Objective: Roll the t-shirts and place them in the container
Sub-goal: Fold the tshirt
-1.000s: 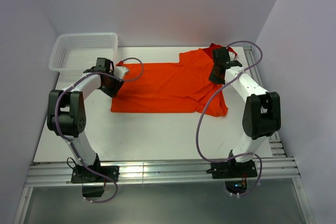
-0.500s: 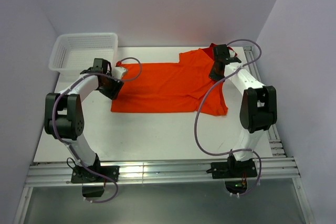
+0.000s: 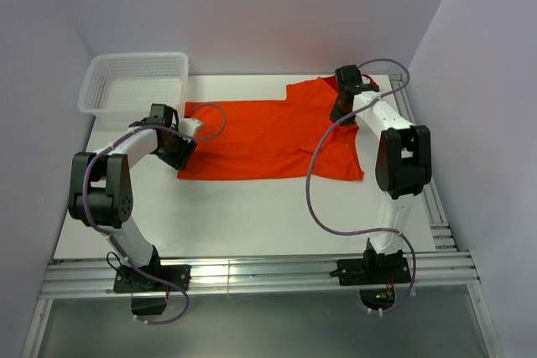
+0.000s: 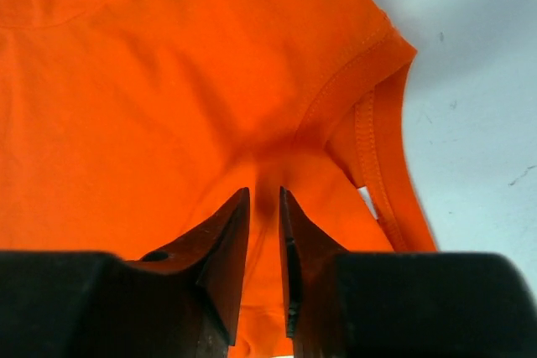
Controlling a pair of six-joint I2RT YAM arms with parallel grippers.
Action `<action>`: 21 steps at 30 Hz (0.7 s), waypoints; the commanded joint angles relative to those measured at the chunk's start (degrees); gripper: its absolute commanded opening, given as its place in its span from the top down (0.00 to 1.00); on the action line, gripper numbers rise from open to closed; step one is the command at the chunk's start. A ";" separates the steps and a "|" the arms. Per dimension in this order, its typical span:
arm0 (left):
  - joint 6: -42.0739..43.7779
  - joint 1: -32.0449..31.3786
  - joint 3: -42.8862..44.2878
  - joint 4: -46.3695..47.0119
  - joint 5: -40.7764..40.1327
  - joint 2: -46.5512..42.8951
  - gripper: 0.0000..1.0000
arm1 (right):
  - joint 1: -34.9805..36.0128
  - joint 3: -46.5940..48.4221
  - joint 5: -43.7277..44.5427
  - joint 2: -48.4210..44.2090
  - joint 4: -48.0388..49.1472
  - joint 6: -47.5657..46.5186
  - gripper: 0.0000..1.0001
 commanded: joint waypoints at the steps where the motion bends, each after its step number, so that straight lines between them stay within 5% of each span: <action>1: -0.76 0.12 -0.75 3.07 -1.43 -0.74 0.44 | -0.52 1.74 0.96 -0.16 -1.30 0.19 0.71; 7: -1.20 0.12 -1.54 4.47 -2.58 -0.74 0.44 | -0.43 -2.38 1.93 -5.25 -1.21 1.24 0.50; 21: -1.82 0.12 -1.63 4.30 -0.91 -0.65 0.45 | 7.65 -18.82 -2.73 -12.39 8.19 8.18 0.55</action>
